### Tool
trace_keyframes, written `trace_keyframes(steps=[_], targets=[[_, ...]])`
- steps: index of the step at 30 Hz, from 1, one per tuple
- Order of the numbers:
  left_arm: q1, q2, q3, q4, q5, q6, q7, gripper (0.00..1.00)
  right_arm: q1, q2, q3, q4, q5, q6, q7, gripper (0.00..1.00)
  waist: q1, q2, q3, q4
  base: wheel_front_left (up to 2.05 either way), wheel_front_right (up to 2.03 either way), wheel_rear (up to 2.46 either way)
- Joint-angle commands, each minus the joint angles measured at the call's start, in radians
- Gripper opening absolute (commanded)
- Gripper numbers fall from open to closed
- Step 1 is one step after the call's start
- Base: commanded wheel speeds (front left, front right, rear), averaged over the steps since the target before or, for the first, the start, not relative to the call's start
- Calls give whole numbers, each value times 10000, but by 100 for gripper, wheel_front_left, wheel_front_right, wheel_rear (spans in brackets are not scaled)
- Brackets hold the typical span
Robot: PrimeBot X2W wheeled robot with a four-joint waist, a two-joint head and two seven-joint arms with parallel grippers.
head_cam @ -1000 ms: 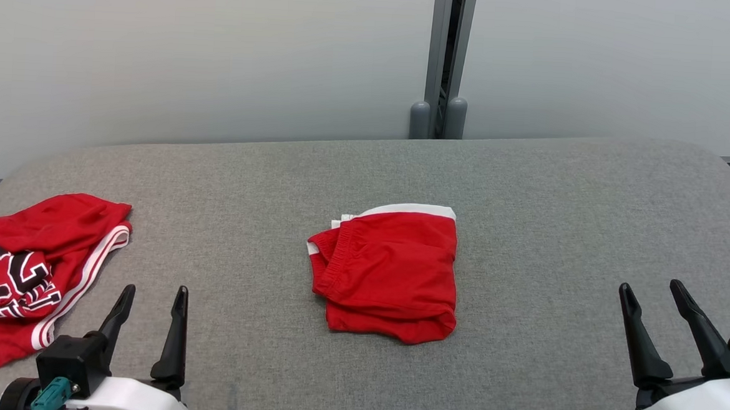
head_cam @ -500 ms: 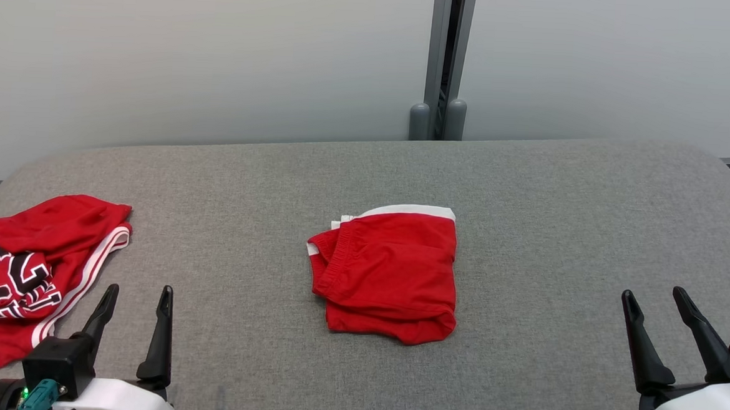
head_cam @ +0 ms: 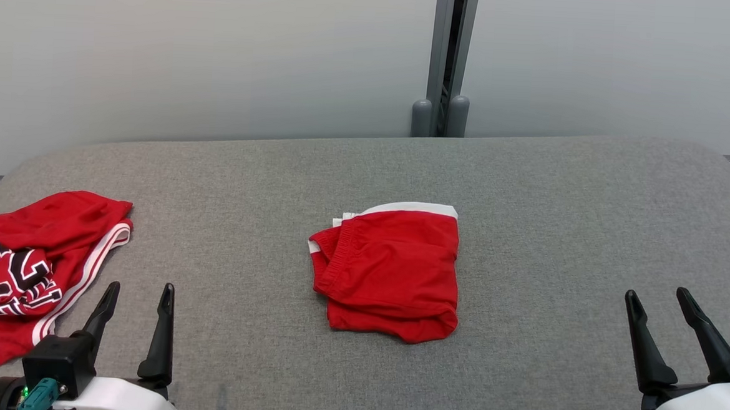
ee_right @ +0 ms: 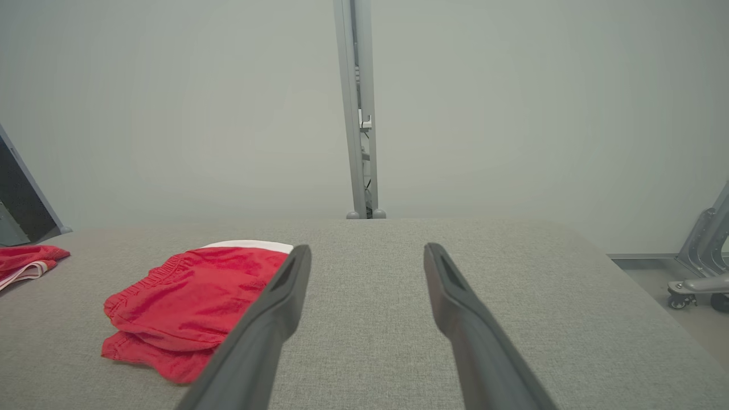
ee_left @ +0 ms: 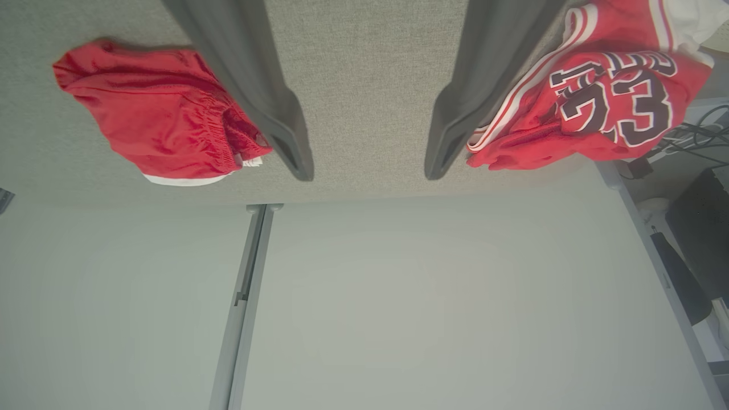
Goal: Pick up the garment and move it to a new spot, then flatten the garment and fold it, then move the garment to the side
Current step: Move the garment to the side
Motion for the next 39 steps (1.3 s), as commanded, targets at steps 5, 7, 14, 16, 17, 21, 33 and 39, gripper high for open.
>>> trace_keyframes(steps=[5,7,14,16,17,21,33,39], targets=[[-119,79,-5,-56,-41,67,28,100,20,19,-56,-33,-58,1,21,100,0,0,22,14,0,0,0],[-131,84,-13,-70,-49,79,41,100,10,27,-56,-16,-45,1,45,100,0,0,31,17,0,0,0],[-209,109,-35,-126,-66,85,55,100,-69,16,-46,-32,-41,1,59,100,0,0,150,37,0,0,0],[-254,117,-37,-153,-47,92,49,100,-111,15,-80,-69,-56,1,69,100,0,0,250,55,0,0,0],[-337,122,-33,-218,-33,74,19,100,-198,13,-111,-144,-76,1,65,100,0,0,465,82,0,0,0],[-729,121,-24,-326,17,-15,-79,100,-562,-50,-148,-208,-103,1,55,100,0,0,1123,206,0,0,0],[-2883,-402,-560,276,188,-813,-648,100,-2666,-210,873,1247,206,1,225,100,0,0,3379,1272,0,0,0],[-3467,-627,-690,738,168,-1071,-912,100,-3487,-84,1546,2475,559,1,58,100,0,0,3908,1619,0,0,0]])
